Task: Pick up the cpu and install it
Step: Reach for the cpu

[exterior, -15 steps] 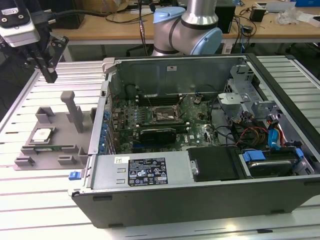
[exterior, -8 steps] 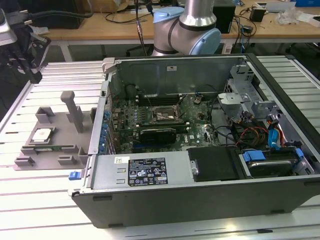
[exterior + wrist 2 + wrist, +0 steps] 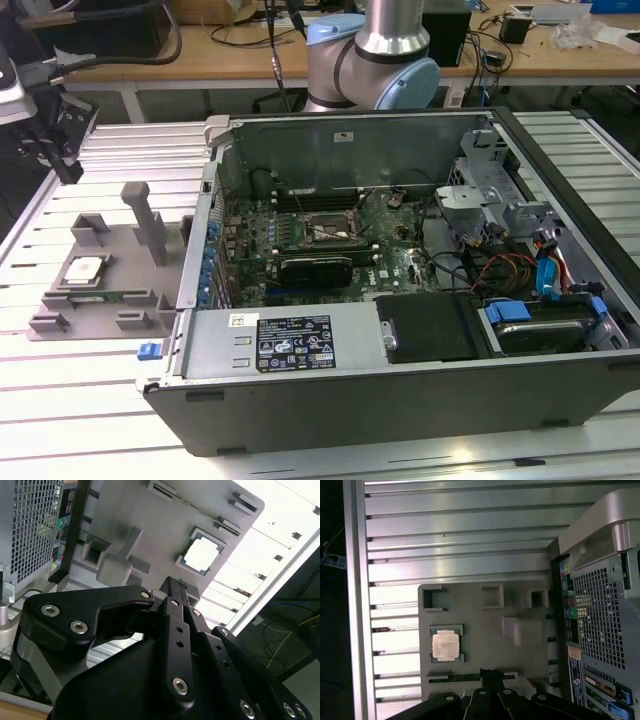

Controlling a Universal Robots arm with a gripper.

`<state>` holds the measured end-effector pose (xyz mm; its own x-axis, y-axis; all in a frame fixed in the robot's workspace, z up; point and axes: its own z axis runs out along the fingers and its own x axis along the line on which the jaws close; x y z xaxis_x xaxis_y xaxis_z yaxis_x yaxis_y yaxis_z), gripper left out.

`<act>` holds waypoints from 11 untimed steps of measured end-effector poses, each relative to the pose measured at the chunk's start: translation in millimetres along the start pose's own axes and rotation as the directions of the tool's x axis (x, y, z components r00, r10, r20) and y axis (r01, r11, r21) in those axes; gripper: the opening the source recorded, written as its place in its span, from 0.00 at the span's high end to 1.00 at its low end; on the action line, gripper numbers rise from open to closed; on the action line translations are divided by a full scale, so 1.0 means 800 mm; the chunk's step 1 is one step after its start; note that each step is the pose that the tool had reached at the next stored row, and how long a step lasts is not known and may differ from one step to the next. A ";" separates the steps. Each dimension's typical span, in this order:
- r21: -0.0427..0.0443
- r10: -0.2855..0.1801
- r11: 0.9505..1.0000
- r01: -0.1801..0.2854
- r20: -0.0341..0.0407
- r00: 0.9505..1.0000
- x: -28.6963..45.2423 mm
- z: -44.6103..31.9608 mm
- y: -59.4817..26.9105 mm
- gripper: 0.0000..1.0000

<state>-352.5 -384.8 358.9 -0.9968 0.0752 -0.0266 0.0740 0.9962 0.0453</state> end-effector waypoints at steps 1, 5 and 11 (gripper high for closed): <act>0.000 0.000 1.000 0.000 0.000 1.000 0.0024 0.0044 0.002 0.89; 0.000 0.000 1.000 0.000 0.000 1.000 0.0119 0.0195 0.006 0.89; 0.000 0.000 1.000 0.000 0.000 1.000 0.0216 0.0460 0.007 0.89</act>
<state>-368.2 -376.7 321.9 -0.9968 0.0753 -0.0266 0.0740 0.9962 0.0453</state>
